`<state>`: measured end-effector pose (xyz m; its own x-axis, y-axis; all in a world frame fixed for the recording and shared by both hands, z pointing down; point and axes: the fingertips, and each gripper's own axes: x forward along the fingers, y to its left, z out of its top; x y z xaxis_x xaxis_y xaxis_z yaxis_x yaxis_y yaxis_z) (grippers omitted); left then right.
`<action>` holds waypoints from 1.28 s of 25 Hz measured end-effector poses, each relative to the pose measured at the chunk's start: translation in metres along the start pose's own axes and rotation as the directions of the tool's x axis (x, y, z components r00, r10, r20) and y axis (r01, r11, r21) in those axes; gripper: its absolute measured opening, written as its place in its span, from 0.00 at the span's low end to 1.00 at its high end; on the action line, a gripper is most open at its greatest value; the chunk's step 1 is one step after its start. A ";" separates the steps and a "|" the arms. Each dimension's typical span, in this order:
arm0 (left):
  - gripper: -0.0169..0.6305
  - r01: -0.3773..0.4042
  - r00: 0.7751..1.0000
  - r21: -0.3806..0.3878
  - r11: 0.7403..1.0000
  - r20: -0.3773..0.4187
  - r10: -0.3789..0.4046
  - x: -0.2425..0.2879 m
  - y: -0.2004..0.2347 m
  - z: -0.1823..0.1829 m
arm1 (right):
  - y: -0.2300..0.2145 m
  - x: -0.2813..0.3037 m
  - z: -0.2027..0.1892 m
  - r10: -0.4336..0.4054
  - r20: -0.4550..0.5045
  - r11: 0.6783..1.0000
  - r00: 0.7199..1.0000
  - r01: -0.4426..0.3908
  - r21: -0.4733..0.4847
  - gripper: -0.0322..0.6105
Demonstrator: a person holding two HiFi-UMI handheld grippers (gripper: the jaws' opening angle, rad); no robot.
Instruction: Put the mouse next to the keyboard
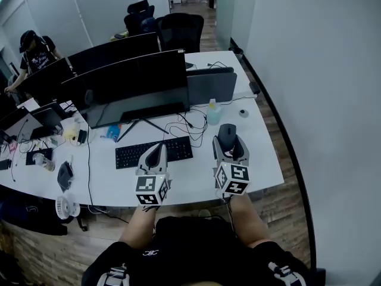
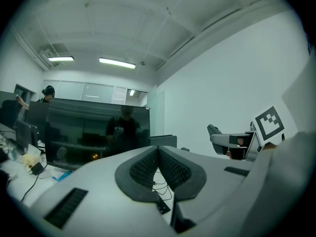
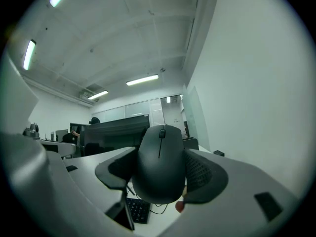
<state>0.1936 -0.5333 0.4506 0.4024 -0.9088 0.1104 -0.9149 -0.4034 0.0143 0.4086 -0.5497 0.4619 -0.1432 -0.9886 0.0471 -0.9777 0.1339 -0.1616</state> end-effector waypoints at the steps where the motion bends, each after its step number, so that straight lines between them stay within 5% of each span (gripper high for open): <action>1: 0.05 -0.018 1.000 -0.004 1.000 -0.003 0.018 0.002 0.001 -0.002 | -0.002 0.008 -0.003 0.015 -0.011 1.000 1.000 -0.015 -0.001 0.54; 19: 0.05 -0.144 0.989 -0.048 0.989 -0.039 0.142 0.030 0.070 -0.017 | 0.020 0.123 -0.096 0.078 -0.261 0.996 0.962 -0.085 -0.012 0.54; 26: 0.05 -0.188 0.982 -0.062 0.980 -0.046 0.185 0.030 0.091 -0.023 | 0.015 0.147 -0.162 0.055 -0.408 0.997 0.911 -0.073 -0.028 0.54; 32: 0.05 -0.222 0.975 -0.066 0.973 -0.049 0.219 0.030 0.103 -0.023 | -0.003 0.157 -0.227 0.022 -0.548 0.999 0.836 -0.039 -0.021 0.54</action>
<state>0.1109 -0.5995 0.4784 0.1906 -0.9687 0.1593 -0.9814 -0.1841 0.0548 0.3538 -0.6893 0.6936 -0.2249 -0.7856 0.5765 -0.9743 0.1743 -0.1426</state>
